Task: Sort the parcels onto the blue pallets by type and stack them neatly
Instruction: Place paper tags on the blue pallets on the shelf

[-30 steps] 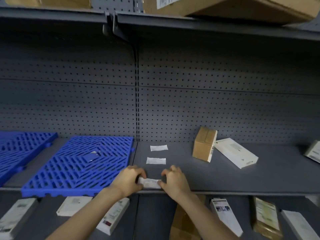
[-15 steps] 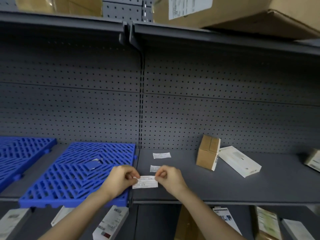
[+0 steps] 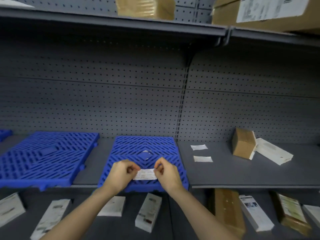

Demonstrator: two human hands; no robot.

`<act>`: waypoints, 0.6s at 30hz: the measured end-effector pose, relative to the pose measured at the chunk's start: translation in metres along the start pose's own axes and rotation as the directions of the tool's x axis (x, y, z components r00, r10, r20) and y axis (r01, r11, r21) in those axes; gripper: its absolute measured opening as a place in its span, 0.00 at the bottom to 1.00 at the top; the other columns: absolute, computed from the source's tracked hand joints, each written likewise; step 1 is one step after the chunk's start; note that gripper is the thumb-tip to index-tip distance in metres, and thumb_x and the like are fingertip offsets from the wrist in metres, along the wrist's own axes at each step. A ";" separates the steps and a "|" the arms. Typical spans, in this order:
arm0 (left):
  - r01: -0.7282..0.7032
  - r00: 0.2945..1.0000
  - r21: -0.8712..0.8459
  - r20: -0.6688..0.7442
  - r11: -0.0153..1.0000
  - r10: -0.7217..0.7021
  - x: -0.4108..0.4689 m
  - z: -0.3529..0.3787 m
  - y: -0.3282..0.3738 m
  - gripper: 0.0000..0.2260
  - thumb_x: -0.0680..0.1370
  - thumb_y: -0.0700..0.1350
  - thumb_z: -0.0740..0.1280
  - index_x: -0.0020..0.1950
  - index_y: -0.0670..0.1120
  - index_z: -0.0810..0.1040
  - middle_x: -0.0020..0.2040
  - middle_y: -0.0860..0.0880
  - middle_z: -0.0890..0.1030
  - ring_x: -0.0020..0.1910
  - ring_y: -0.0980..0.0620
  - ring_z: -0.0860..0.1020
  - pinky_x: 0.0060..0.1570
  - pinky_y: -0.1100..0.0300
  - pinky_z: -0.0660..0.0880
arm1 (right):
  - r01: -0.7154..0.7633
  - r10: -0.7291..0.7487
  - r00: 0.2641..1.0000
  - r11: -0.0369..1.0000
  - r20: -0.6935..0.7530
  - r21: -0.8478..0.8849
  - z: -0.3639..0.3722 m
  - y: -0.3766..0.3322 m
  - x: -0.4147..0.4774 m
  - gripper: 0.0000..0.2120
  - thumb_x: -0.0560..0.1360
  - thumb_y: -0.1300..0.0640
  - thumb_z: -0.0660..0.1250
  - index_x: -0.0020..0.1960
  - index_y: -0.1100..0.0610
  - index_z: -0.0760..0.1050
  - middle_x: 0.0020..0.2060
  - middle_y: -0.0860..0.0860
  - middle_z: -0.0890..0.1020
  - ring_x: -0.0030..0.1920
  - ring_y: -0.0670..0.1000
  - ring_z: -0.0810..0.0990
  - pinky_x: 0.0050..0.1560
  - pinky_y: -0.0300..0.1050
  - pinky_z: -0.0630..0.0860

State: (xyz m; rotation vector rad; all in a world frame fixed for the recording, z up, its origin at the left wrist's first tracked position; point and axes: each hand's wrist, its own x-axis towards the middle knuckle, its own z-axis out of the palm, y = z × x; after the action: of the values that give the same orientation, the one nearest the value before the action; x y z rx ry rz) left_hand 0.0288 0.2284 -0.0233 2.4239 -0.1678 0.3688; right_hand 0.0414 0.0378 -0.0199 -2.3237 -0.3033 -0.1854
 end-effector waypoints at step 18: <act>-0.401 0.914 0.454 0.146 0.796 0.378 -0.042 -0.005 -0.053 0.28 0.79 0.65 0.48 0.65 0.51 0.77 0.65 0.54 0.77 0.66 0.51 0.74 0.67 0.51 0.67 | 0.218 -0.228 0.972 0.788 0.057 -0.576 0.053 -0.003 -0.043 0.27 0.80 0.42 0.45 0.67 0.53 0.73 0.67 0.47 0.75 0.68 0.48 0.72 0.69 0.55 0.66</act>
State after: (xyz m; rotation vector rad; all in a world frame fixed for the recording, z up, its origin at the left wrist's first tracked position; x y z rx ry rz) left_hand -0.0006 0.2733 -0.0649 2.8836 -0.6822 0.5949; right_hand 0.0010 0.0709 -0.0639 -2.8862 -0.5836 -0.4708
